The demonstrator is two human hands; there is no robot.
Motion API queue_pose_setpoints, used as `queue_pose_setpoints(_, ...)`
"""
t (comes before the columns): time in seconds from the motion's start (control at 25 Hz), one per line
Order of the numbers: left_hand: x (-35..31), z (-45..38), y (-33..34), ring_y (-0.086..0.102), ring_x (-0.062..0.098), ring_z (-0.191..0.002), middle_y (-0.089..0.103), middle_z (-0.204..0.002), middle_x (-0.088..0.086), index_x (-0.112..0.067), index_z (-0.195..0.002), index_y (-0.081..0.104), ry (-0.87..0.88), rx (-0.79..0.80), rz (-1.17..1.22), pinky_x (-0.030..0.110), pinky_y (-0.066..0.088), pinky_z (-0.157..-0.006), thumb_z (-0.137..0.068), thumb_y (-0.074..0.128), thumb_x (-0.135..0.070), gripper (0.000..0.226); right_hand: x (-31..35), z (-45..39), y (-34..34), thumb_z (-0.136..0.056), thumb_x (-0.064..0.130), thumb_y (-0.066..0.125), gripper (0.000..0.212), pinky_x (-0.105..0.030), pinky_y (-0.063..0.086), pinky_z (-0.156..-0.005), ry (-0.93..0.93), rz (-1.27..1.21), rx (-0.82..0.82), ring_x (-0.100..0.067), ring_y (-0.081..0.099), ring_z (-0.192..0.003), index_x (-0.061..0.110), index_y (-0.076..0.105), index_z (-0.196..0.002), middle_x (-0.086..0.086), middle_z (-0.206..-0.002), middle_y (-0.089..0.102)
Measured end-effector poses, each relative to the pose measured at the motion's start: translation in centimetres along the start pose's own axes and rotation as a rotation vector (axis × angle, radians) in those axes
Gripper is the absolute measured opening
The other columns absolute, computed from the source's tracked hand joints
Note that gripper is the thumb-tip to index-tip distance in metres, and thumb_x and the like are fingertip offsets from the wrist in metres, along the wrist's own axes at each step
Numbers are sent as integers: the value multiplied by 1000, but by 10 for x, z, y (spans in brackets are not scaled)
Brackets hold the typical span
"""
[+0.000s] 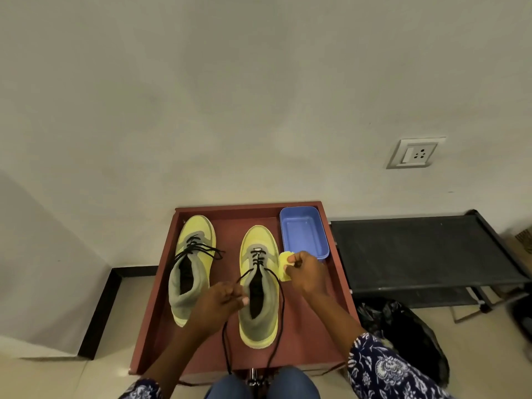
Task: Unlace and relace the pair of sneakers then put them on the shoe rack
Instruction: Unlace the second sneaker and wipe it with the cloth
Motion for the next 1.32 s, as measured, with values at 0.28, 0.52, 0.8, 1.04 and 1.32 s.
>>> queue_pose_setpoints(0.28, -13, 16, 42, 59, 22, -103, 65, -110, 6, -10, -111, 66, 118, 150, -400, 17, 36, -77, -82, 64, -29, 35, -16, 60, 14, -83, 6, 61, 23, -23, 45, -73, -7, -15, -24, -17, 58, -86, 8, 61, -106, -5, -98, 66)
queue_pose_setpoints(0.52, -10, 16, 43, 55, 24, -110, 63, -115, 13, -11, -121, 60, 69, 57, -396, 22, 37, -88, -89, 56, -18, 33, -44, 87, 18, -83, 4, 57, 18, -31, 47, -80, 77, -76, -182, -28, 59, -91, 7, 63, -99, -12, -99, 64)
queue_pose_setpoints(0.8, -6, 7, 42, 55, 28, -110, 60, -117, 15, -12, -125, 57, -15, 58, -372, 25, 39, -90, -86, 39, -32, 47, -54, 95, 19, -85, 0, 54, 22, -24, 38, -78, 171, -103, -273, -21, 50, -86, 7, 65, -103, -12, -102, 57)
queue_pose_setpoints(1.04, -5, 0, 45, 55, 27, -112, 59, -121, 14, -14, -127, 55, -10, 74, -436, 23, 38, -92, -93, 49, -15, 34, -57, 99, 36, -86, 3, 57, 24, -25, 44, -85, 197, -213, -286, -25, 61, -101, 9, 67, -107, -10, -109, 67)
queue_pose_setpoints(1.32, -4, 1, 47, 55, 26, -111, 60, -120, 14, -12, -127, 55, 10, 63, -462, 26, 38, -92, -92, 49, -13, 36, -58, 119, 54, -84, -4, 59, 31, -18, 41, -84, 219, -258, -290, -25, 61, -106, 5, 65, -114, -12, -115, 66)
Point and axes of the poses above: each hand's wrist, its own z-axis away from the middle knuckle, its own y-axis out of the palm, x = y × z, the point moved 10 cm from there along -z, towards the middle knuckle
